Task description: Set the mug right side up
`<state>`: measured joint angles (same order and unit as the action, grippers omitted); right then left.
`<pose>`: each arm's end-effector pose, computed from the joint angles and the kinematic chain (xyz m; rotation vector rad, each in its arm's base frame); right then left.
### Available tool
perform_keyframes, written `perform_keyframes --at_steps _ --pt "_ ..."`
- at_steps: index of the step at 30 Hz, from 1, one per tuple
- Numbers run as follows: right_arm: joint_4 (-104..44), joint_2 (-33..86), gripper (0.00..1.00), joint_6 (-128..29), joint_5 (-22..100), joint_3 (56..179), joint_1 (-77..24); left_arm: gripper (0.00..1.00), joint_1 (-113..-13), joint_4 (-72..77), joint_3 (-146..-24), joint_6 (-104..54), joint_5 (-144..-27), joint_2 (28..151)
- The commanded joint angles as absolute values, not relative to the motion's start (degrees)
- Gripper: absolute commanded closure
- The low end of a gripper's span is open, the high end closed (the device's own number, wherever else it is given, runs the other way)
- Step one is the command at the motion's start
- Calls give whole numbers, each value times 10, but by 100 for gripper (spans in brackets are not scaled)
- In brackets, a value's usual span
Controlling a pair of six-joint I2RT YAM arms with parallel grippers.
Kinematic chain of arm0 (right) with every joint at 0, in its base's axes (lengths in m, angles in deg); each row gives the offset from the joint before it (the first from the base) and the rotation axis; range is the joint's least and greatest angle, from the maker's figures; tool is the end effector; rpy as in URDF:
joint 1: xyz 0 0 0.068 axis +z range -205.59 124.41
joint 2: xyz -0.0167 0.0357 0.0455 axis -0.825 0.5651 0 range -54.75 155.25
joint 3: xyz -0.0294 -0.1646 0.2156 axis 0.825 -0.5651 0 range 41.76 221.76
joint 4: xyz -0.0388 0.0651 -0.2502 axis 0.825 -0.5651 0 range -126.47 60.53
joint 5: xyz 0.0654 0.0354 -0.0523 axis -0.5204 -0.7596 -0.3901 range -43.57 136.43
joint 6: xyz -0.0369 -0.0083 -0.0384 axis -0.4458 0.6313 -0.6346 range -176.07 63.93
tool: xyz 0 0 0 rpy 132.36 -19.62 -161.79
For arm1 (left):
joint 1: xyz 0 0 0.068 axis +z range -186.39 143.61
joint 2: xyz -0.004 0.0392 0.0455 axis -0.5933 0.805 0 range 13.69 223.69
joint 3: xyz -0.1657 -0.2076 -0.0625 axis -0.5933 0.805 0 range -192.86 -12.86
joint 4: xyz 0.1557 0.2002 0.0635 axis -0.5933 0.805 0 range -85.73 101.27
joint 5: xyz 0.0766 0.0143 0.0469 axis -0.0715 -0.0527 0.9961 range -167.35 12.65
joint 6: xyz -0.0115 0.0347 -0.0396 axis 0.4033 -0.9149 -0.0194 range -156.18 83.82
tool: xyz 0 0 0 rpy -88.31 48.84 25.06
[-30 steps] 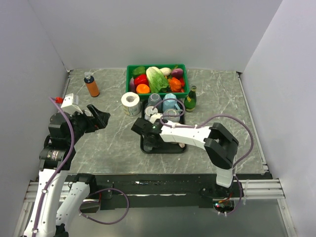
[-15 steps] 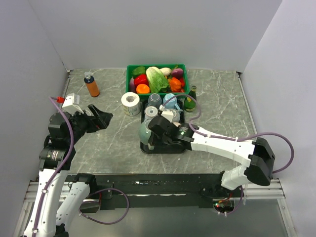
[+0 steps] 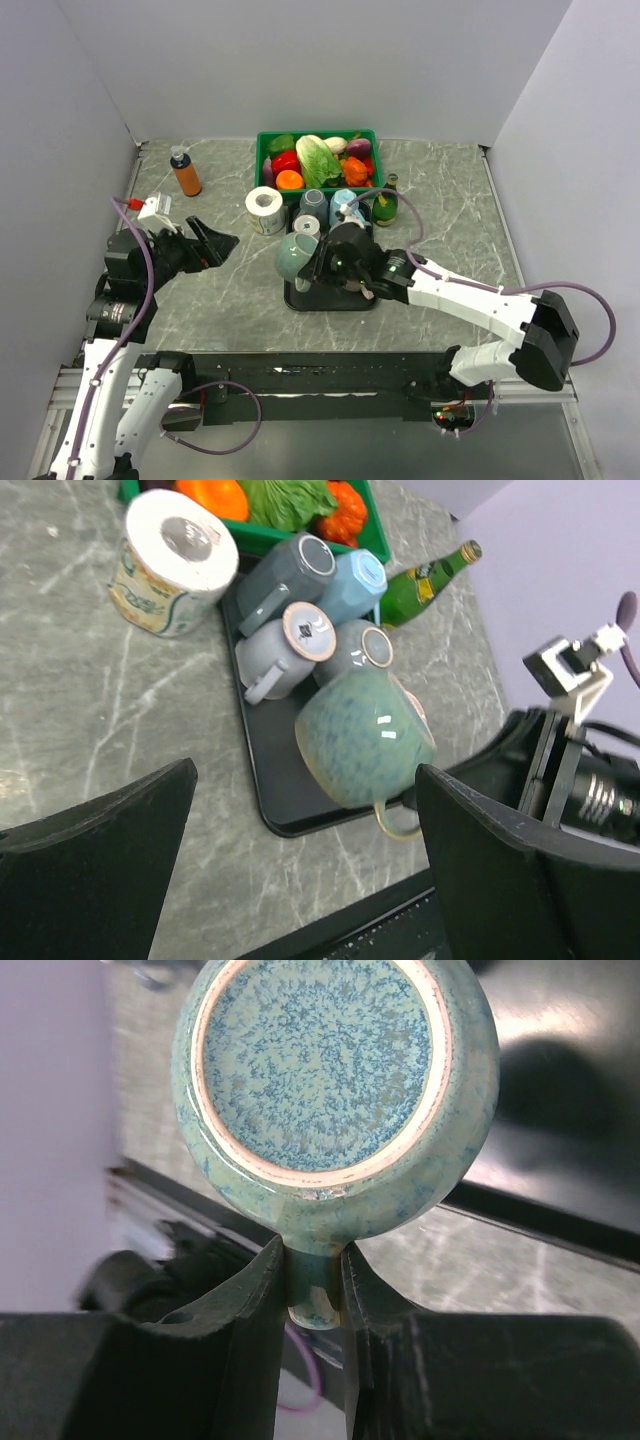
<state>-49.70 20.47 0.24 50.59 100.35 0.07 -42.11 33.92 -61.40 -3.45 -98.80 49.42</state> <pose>0.1669 0.2397 0.2905 0.0572 2.4000 0.9461 0.1319 -0.0263 0.3495 -0.1845 1.9150 -0.8062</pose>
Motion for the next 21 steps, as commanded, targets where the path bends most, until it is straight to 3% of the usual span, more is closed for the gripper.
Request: perform_keyframes --at_steps 1,11,21 --pt "-308 143 100 50 414 982 -38 4 -421 301 -607 -11 -1039 487" --pt "-111 99 100 57 344 920 -100 4 -421 147 -518 107 -1199 476" --pt "35 91 100 83 310 895 -110 4 -446 -120 -425 297 -1247 472"
